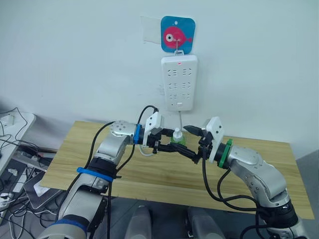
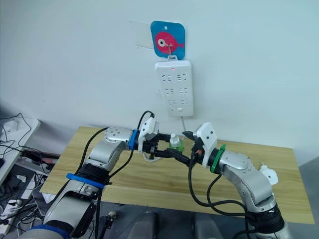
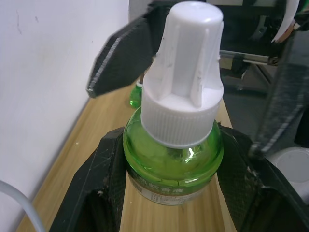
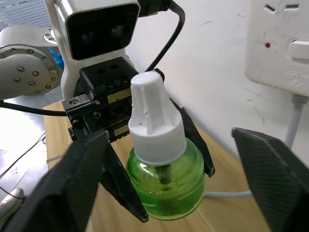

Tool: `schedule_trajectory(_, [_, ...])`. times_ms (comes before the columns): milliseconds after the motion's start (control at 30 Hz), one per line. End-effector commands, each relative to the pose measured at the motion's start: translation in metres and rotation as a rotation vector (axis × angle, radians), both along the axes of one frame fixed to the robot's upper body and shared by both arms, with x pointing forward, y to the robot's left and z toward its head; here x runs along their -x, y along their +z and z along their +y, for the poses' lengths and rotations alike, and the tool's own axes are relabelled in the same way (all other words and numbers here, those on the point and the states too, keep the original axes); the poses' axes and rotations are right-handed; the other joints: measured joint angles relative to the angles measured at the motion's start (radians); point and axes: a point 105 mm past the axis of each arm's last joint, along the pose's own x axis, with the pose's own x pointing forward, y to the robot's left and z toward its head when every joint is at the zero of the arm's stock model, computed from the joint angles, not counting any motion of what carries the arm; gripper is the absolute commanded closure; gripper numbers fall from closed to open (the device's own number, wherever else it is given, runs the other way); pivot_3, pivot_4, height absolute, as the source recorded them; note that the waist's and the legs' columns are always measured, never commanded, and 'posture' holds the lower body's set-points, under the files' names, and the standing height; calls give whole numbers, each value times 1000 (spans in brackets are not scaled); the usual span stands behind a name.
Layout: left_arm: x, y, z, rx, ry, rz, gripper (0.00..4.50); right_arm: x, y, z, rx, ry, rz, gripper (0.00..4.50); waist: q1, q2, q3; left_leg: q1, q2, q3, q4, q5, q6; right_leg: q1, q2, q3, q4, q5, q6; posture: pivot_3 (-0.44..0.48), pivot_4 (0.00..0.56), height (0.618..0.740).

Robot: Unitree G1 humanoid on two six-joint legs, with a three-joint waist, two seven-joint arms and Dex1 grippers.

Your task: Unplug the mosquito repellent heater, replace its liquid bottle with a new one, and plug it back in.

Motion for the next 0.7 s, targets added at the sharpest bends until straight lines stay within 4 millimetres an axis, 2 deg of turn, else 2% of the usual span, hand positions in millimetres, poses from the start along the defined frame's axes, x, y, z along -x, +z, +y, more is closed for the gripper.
schedule_trajectory(33, [1,10,0,26,-22,-25,2250,6,15,4,-26,17,-66,1679,-7,0,0,0,0,0,0,0,0,0,0,0,0,0,0,-5,137,740])
schedule_trajectory(167, [4,8,-1,17,-37,-26,2250,6,18,7,-32,29,-72,3212,-15,0,0,0,0,0,1,0,0,0,0,0,1,0,0,5,137,740])
schedule_trajectory(200, [4,8,-1,16,-38,-26,2250,6,18,8,-32,34,-72,3433,-16,0,0,0,0,0,1,0,0,0,0,0,2,0,0,9,138,740])
schedule_trajectory(400, [10,7,1,10,-60,-30,2250,9,20,13,-41,101,-63,3434,-15,0,0,1,0,-1,1,2,-3,-1,0,0,5,0,0,33,141,740])
schedule_trajectory(567, [27,4,2,-11,-174,-40,2250,24,17,21,56,450,-66,3434,-16,0,0,2,-1,0,1,3,-5,-1,0,0,7,0,0,47,139,740])
schedule_trajectory(700, [40,-1,3,-35,-258,-32,2250,9,15,23,156,683,-73,3434,-19,0,0,3,0,0,1,3,-5,-1,1,0,8,0,0,82,137,740])
